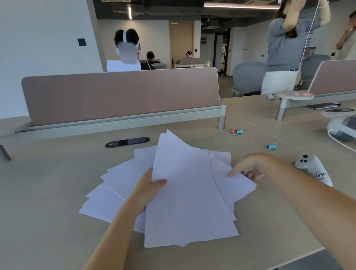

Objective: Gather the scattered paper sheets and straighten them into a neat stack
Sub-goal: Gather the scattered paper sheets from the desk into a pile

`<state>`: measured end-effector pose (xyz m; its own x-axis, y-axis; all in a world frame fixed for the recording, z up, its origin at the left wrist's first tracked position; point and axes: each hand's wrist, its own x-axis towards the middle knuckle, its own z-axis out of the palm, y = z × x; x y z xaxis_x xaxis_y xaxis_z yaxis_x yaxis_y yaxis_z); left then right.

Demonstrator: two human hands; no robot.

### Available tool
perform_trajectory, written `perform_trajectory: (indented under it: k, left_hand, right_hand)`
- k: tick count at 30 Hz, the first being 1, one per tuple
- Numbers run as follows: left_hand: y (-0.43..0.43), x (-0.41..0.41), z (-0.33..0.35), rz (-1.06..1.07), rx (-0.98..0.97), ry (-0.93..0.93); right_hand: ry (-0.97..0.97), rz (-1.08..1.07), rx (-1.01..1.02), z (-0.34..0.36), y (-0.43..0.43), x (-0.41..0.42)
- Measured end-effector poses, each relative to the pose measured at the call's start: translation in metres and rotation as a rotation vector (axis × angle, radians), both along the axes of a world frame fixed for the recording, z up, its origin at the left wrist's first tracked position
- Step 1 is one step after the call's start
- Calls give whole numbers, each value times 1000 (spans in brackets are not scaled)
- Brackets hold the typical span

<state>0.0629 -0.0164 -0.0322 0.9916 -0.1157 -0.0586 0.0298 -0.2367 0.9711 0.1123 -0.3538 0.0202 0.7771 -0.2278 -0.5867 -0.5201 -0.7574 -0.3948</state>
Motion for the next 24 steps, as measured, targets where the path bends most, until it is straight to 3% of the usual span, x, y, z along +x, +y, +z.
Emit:
perform_trajectory:
  k: [6,12,16,20,24]
  left_hand:
    - [2,0,0,29,-32,34]
    - [6,2,6,138,2,-52]
    - [10,4,9,172,-77,-87]
    - [16,3,4,3,-181,-26]
    - [24,9,-4,-34,-282,21]
  right_hand:
    - [-78,122,175,15,4,5]
    - [-311,272,233,40,9,7]
    - [-255,330,368,57,11,13]
    - [-122,454,375,77,27,19]
    - [-219,373,443,84,50,21]
